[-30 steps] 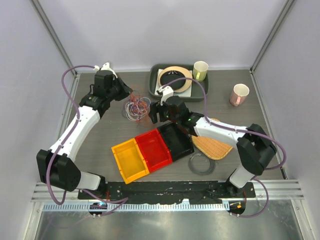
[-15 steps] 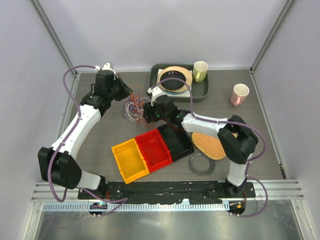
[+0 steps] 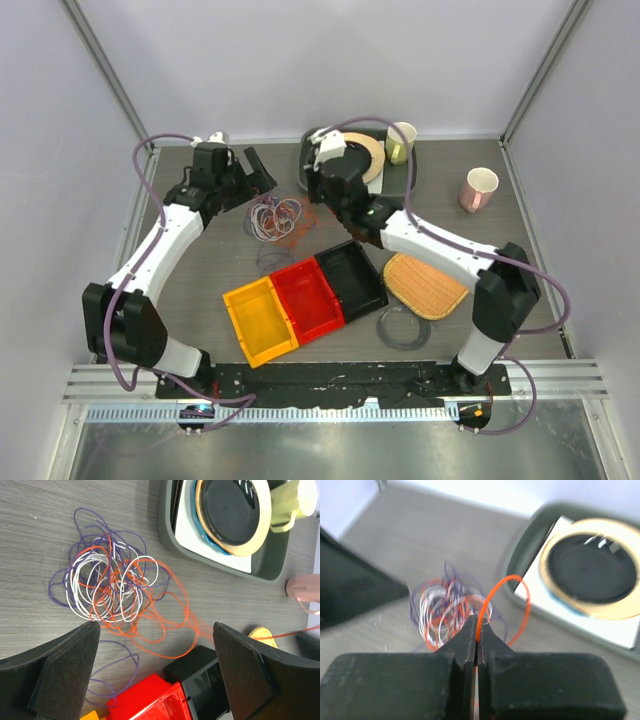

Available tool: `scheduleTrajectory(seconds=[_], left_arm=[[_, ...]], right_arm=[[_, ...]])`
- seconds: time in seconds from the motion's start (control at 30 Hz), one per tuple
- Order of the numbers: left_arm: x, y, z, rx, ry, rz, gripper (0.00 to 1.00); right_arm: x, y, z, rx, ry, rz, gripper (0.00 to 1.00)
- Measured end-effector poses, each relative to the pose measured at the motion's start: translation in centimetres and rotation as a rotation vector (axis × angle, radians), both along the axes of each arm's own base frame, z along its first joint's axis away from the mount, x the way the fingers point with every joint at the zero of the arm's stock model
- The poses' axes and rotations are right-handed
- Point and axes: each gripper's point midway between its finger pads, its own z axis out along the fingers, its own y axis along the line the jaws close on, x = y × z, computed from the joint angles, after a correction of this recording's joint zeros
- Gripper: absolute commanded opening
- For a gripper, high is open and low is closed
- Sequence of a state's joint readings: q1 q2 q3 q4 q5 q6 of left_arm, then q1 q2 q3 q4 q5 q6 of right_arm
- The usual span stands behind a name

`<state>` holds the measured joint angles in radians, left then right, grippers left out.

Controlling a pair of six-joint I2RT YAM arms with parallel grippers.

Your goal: Untangle the cables

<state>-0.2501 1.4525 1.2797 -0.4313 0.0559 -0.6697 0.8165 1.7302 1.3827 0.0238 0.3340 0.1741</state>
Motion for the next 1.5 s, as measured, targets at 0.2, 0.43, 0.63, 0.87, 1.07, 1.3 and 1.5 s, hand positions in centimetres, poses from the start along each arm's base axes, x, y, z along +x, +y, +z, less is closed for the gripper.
scheduleTrajectory(seconds=[0.2,0.43,0.63,0.87,1.07,1.3,1.5], left_arm=[[-1.3,-0.8,-1.7,-0.014,0.022,-0.075,1.00],[-4.5,-2.0,-4.8,-0.058,0.046,-0.186,1.00],[-5.1,-2.3,-6.1,-0.072,0.067,-0.207,1.00],[-4.3,-3.0,-7.6,-0.088,0.088,-0.227,1.00],[-3.6,-7.0,-7.8,-0.138,0.070,-0.429,1.00],[-4.7,-13.8,-6.3,-0.076,-0.067,-0.705,1.00],[-3.2,-14.3,-7.9,-0.003,-0.066,-0.685,0.98]], right_arm=[[0.8,-3.3,13.3,0.123,-0.226,-0.122,0.01],[0.3,-5.7,25.3,0.209,-0.430,-0.173,0.01],[-1.3,-8.3,33.6,0.277,-0.603,-0.216,0.01],[-3.4,-10.8,40.0,0.349,-0.738,-0.242,0.01],[-4.2,-11.1,40.8,0.349,-0.744,-0.223,0.01],[-3.4,-10.1,38.9,0.287,-0.697,-0.199,0.01],[-3.3,-10.0,38.5,0.274,-0.686,-0.198,0.01]])
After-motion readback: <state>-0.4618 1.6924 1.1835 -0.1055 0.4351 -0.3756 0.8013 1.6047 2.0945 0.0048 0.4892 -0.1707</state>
